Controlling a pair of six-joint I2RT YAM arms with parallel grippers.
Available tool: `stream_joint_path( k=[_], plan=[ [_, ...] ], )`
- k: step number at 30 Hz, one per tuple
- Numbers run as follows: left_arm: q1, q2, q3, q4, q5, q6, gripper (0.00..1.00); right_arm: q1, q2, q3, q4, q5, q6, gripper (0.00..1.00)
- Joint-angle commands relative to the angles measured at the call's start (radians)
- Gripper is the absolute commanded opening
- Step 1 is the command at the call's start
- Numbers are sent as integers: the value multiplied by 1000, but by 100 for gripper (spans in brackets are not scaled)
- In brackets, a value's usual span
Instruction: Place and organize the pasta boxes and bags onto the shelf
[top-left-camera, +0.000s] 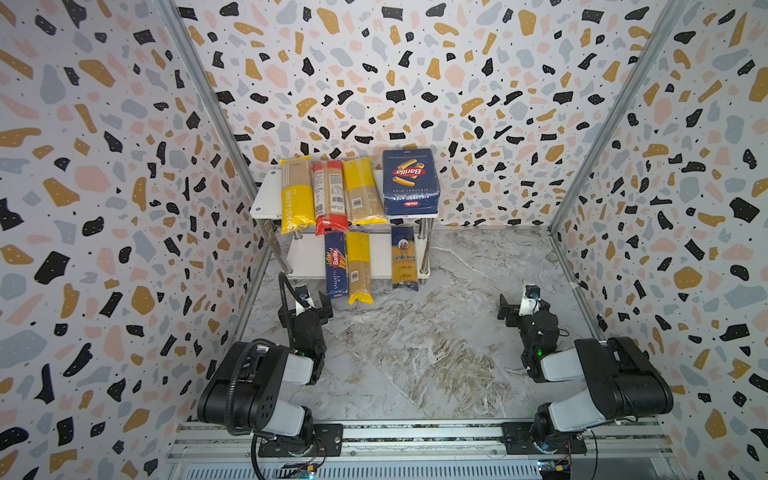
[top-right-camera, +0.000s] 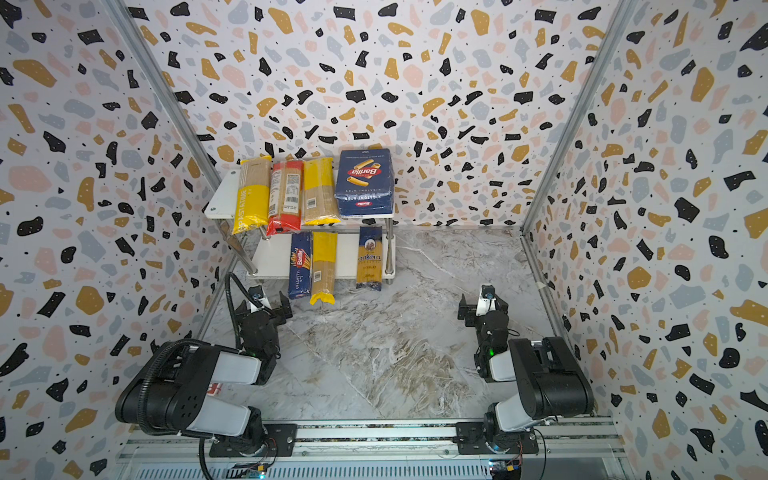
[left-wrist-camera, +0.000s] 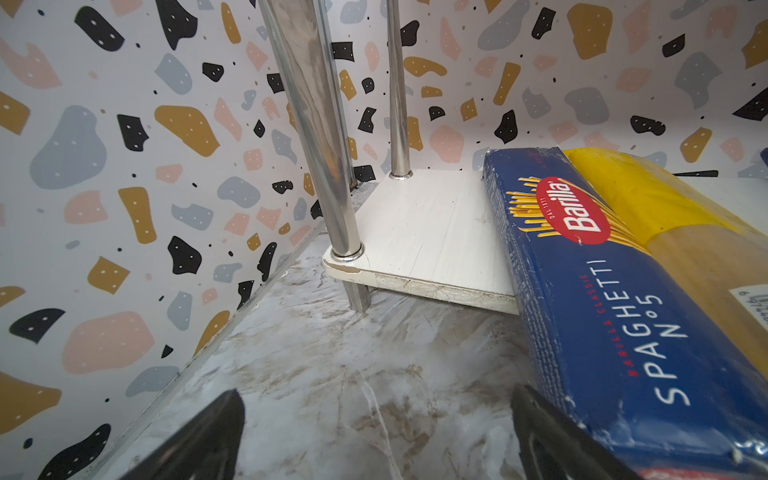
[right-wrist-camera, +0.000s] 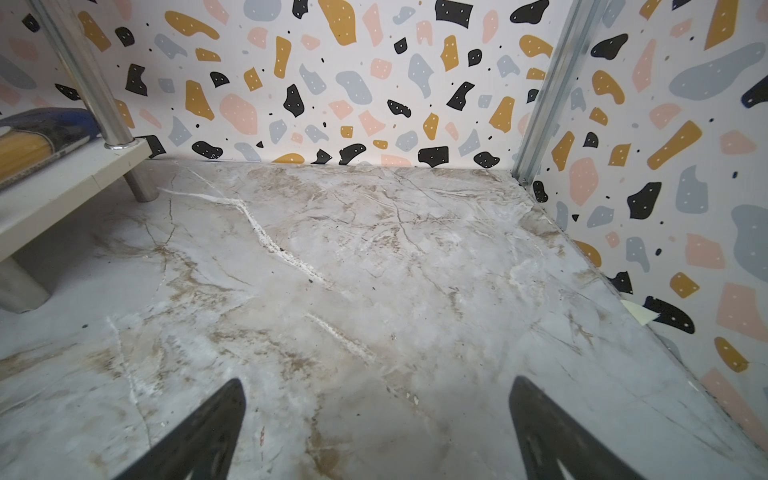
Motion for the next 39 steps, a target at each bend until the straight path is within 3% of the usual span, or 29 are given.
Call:
stream_joint_path(
  k=[1,39],
  plan=[
    [5,-10,8,35,3,-9,100,3,-5,18,19,14,-12,99],
    [5,-10,8,34,14,-5,100,4,-4,19,18,13,-12,99]
  ],
)
